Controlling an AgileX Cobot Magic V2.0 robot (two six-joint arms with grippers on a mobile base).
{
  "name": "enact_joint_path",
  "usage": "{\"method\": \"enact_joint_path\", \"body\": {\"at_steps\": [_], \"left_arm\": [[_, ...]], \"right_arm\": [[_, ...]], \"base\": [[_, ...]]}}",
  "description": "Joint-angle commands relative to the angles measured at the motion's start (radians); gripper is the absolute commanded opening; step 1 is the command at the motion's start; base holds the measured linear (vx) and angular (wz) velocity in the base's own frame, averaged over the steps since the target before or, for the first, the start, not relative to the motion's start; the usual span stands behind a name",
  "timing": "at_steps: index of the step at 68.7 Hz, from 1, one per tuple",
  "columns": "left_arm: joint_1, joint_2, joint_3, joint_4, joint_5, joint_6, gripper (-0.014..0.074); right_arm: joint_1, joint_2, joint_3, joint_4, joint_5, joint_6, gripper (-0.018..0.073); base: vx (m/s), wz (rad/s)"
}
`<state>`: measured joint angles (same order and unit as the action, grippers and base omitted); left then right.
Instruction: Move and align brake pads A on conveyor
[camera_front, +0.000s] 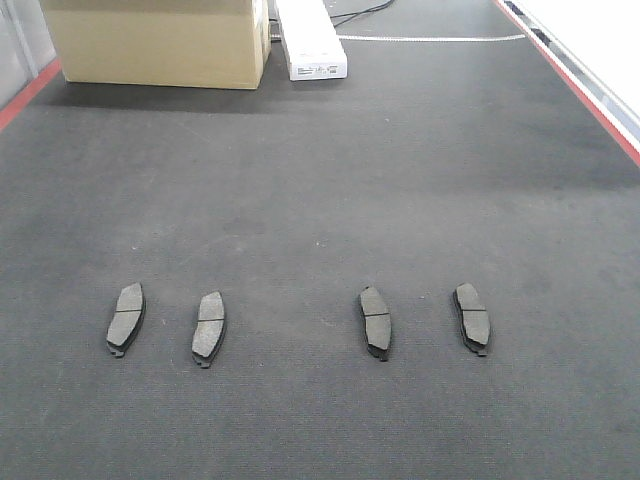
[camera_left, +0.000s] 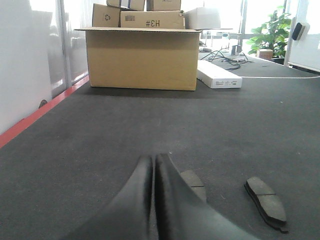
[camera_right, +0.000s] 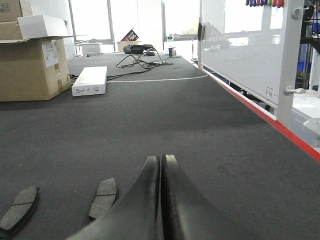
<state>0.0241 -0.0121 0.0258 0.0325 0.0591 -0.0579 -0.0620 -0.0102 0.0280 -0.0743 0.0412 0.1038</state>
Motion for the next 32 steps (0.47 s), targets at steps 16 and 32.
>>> {"method": "enact_joint_path", "body": {"at_steps": [16, 32], "left_arm": [[-0.001, -0.015, 0.017, -0.01, -0.069, -0.003, -0.0006], [-0.001, -0.015, 0.017, -0.01, -0.069, -0.003, -0.0006]], "right_arm": [[-0.006, -0.012, 0.012, -0.007, -0.075, 0.001, -0.0011], [-0.006, -0.012, 0.012, -0.007, -0.075, 0.001, -0.0011]], "base": [[0.0, 0.0], [0.0, 0.0]]}}
